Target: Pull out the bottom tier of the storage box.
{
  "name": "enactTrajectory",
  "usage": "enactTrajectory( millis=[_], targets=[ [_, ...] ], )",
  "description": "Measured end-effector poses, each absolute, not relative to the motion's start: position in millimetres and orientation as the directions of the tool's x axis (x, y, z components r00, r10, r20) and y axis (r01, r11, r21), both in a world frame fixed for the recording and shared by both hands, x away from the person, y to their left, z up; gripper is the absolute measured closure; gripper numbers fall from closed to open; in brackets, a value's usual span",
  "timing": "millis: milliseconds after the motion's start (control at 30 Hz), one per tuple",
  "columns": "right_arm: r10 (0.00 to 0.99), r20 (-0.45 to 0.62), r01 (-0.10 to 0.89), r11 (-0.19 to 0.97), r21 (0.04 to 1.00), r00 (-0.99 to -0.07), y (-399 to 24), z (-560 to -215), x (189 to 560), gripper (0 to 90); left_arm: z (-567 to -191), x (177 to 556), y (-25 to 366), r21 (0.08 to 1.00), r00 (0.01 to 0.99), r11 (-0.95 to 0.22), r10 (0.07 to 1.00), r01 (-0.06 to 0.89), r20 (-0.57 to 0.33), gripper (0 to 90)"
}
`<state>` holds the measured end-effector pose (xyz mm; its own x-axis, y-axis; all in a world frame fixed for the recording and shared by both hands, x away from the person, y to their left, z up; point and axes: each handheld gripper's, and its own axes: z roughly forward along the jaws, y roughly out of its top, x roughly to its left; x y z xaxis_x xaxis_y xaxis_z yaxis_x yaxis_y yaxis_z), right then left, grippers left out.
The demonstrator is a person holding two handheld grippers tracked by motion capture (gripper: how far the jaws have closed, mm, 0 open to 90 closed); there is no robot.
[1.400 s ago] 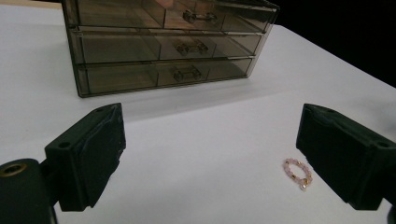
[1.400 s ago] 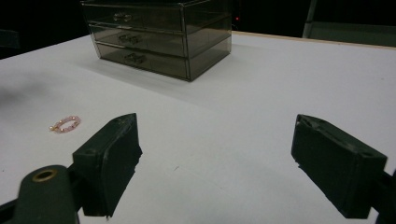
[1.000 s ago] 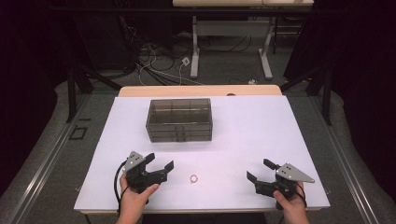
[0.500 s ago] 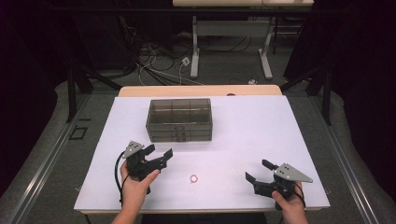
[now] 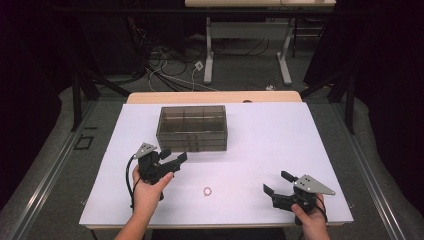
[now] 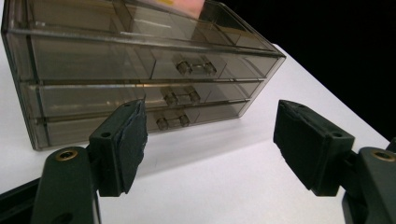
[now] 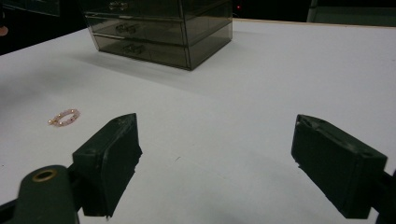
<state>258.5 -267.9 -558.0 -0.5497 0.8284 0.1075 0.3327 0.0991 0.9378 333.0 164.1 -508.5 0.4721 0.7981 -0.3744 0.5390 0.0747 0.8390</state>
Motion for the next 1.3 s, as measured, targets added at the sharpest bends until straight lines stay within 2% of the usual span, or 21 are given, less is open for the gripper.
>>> enactTrajectory(
  millis=[367,633,767,1300],
  targets=[
    [0.830,0.120,0.339,0.087,0.937,-0.544,-269.2,-559.1,259.9,14.8,-498.9,345.5,151.8,0.827,0.476,0.069,0.790,0.558,-0.387,27.1],
    [0.830,0.116,0.342,0.095,0.935,-0.545,-269.9,-559.7,260.5,14.8,-499.1,355.9,142.5,0.803,0.444,0.080,0.799,0.590,-0.406,29.2],
    [0.830,0.142,0.356,0.072,0.932,-0.539,-269.6,-559.6,259.7,14.8,-500.0,358.9,137.7,0.780,0.419,0.098,0.798,0.618,-0.432,29.4],
    [0.831,0.130,0.347,0.079,0.935,-0.541,-271.6,-559.8,260.8,14.8,-508.4,370.8,122.6,0.718,0.372,0.162,0.767,0.677,-0.524,30.8]
  ],
)
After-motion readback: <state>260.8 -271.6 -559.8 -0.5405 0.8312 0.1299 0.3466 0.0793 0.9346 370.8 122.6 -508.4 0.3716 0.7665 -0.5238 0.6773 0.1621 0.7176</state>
